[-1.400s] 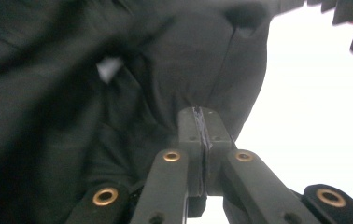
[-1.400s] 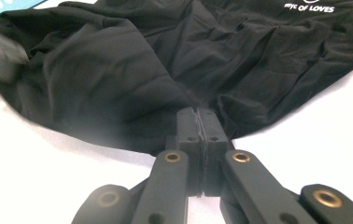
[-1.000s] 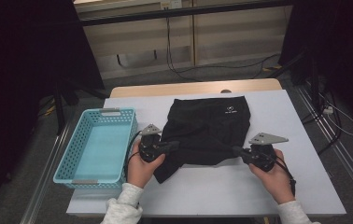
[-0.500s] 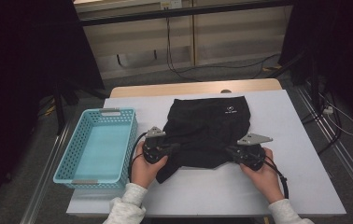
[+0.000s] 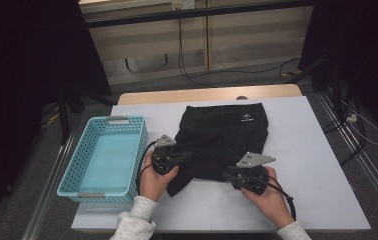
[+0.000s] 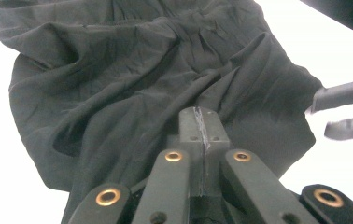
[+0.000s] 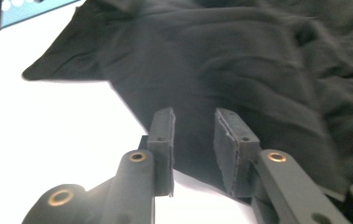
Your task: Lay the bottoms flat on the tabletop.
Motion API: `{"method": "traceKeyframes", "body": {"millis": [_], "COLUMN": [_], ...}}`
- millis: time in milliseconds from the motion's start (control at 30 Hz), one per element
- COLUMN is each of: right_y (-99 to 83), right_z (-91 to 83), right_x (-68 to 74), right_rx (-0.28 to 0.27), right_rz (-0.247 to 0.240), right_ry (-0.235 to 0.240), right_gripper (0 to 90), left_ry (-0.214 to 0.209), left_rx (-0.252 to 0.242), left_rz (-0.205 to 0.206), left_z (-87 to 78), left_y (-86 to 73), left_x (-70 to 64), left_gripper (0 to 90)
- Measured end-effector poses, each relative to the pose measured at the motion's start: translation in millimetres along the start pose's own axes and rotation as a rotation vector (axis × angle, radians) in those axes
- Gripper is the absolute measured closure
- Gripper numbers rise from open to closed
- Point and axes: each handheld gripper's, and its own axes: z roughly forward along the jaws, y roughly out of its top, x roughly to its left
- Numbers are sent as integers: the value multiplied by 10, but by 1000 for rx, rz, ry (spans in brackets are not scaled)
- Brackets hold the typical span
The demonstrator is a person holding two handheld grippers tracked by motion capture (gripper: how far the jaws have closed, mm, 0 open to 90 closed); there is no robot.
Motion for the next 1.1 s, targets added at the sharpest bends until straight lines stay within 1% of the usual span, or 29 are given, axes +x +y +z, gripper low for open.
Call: {"method": "traceKeyframes", "body": {"millis": [33, 67, 100, 133, 167, 233, 300, 367, 400, 433, 467, 500, 567, 633, 667, 700, 733, 800, 867, 900, 967, 1000, 1100], "right_y": [-1, -3, -8, -12, -19, -32, -37, -39, -40, -42, -44, -47, -51, -53, -53, -53, -51, -40, -27, -24, -29, -35, -43], "right_z": [50, 84, 140, 170, 205, 252, 259, 256, 253, 246, 236, 223, 175, 98, 52, -1, -53, -154, -241, -260, -271, -252, -120], "right_x": [40, 60, 88, 100, 105, 88, 55, 32, 27, 17, 7, -10, -34, -57, -69, -86, -109, -159, -224, -244, -284, -292, -288], "right_rx": [12, 26, 49, 60, 76, 99, 89, 89, 88, 85, 85, 81, 75, 64, 58, 48, 31, 8, -16, -19, -27, -19, 10], "right_rz": [-6, -15, -33, -39, -47, -60, -40, -54, -52, -48, -36, -27, -19, -9, -11, -2, 14, 34, 50, 59, 74, 77, 71], "right_ry": [9, 11, 12, 10, 9, -21, -12, -5, -5, -2, 9, 20, 20, 36, 35, 37, 51, 60, 65, 69, 70, 73, 57], "right_gripper": [611, 594, 596, 595, 614, 670, 756, 862, 876, 882, 884, 885, 885, 886, 886, 885, 885, 885, 885, 884, 883, 886, 883], "left_ry": [0, 1, 0, 1, -1, -6, -11, -11, -12, -15, -16, -20, -29, -39, -47, -58, -62, -73, -77, -76, -72, -67, -46], "left_rx": [-3, -3, -2, -2, -2, -3, -2, 0, 0, -1, 3, -4, -9, -8, -12, -17, -20, -25, -24, -24, -18, -16, 0], "left_rz": [-1, -2, -3, 1, 2, 3, 2, 5, 7, 5, 5, 2, 7, 16, 16, 12, 16, 13, 11, 10, 7, 9, 4], "left_z": [4, 9, 10, 9, 9, 10, 11, 9, 10, 8, 1, -3, -18, -33, -36, -38, -41, -39, -28, -20, 7, 24, 80], "left_y": [-3, -6, -7, -7, -6, -7, -10, -12, -13, -12, -7, -1, 20, 46, 57, 68, 79, 96, 101, 101, 94, 87, 54], "left_x": [0, -2, -3, -3, -8, -18, -23, -27, -29, -33, -40, -54, -79, -115, -133, -151, -164, -184, -195, -192, -180, -169, -127], "left_gripper": [899, 899, 899, 900, 899, 899, 900, 899, 900, 899, 900, 899, 900, 900, 900, 900, 899, 899, 899, 899, 900, 899, 899]}}
